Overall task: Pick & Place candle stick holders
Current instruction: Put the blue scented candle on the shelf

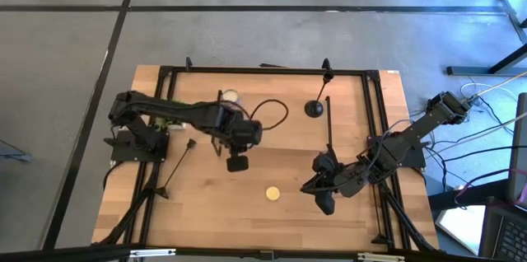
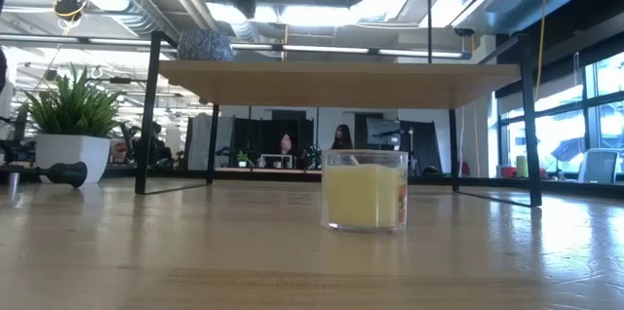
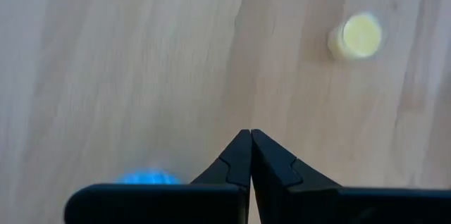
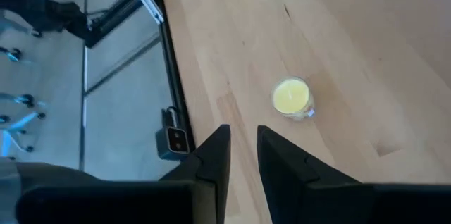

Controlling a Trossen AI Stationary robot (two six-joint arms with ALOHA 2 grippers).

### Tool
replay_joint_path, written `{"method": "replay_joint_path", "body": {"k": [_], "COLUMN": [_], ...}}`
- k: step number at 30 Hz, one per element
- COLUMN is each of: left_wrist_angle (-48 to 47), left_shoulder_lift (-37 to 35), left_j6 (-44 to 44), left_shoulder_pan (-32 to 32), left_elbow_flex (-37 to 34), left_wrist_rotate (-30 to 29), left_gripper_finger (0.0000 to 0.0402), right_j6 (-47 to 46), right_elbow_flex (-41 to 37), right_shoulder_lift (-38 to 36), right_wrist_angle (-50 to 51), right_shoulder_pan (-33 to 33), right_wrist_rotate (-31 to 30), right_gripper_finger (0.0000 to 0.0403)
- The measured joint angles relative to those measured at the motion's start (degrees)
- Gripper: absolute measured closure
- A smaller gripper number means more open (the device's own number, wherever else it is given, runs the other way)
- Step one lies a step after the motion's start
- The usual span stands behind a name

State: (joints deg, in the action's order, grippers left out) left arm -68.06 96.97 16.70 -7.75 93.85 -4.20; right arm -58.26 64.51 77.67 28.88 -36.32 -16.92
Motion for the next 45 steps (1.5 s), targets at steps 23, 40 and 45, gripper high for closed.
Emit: {"method": "replay_joint_path", "body": {"k": [23, 40, 45], "left_wrist_angle": [-3.2, -6.7, -3.8], "left_shoulder_lift": [0.7, 0.6, 0.5], "left_j6": [-23.6, -25.3, -25.5], "left_shoulder_pan": [10.0, 10.5, 10.4], "left_elbow_flex": [-0.8, -0.8, -0.8], "left_wrist_rotate": [7.0, 8.3, 8.2], "left_gripper_finger": [0.04, 0.04, 0.04], "right_j6": [-3.5, -2.8, -2.8], "right_elbow_flex": [0.0, 0.0, 0.0], "right_shoulder_lift": [0.0, 0.0, 0.0], "right_wrist_angle": [-0.5, -0.5, -0.5], "right_shoulder_pan": [0.8, 0.8, 0.8], "right_wrist_rotate": [-2.5, -2.5, -3.4], "right_gripper_finger": [0.033, 0.033, 0.033]}}
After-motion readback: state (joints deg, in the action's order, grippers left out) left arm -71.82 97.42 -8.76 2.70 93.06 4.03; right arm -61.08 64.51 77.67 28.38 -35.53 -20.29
